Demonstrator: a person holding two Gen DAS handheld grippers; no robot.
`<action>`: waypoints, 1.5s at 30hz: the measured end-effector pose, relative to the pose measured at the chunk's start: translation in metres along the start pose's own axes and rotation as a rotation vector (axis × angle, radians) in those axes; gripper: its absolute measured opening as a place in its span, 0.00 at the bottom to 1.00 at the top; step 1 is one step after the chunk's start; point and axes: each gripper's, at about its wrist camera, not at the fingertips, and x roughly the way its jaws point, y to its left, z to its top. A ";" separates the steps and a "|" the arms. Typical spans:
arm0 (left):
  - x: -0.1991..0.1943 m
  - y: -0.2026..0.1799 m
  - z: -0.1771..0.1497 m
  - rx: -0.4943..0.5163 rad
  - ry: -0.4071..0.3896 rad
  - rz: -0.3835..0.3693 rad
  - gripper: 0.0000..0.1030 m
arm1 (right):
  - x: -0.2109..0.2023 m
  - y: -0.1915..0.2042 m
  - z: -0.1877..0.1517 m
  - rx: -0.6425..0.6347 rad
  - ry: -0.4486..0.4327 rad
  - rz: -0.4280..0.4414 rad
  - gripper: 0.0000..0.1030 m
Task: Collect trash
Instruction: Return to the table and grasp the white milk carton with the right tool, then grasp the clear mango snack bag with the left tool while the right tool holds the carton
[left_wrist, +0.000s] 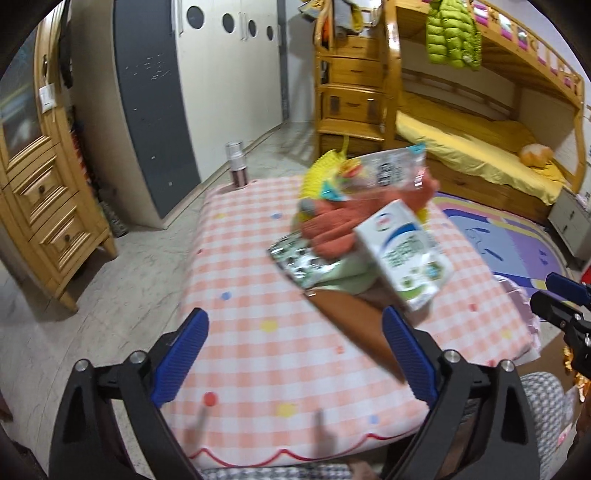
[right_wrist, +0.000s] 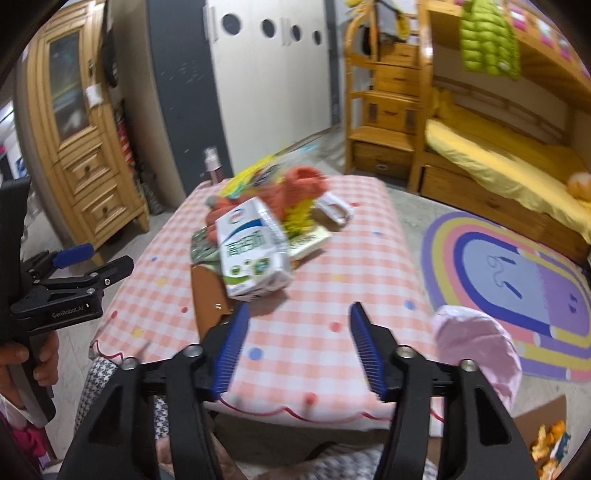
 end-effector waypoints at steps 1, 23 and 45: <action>0.004 0.005 -0.001 -0.004 0.007 0.009 0.92 | 0.008 0.006 0.002 -0.017 0.005 0.001 0.72; 0.052 0.034 0.004 -0.039 0.050 0.019 0.92 | 0.117 0.052 0.014 -0.193 0.083 -0.066 0.86; 0.050 -0.033 0.028 0.100 -0.034 -0.067 0.92 | 0.015 -0.019 0.019 -0.005 -0.029 -0.109 0.70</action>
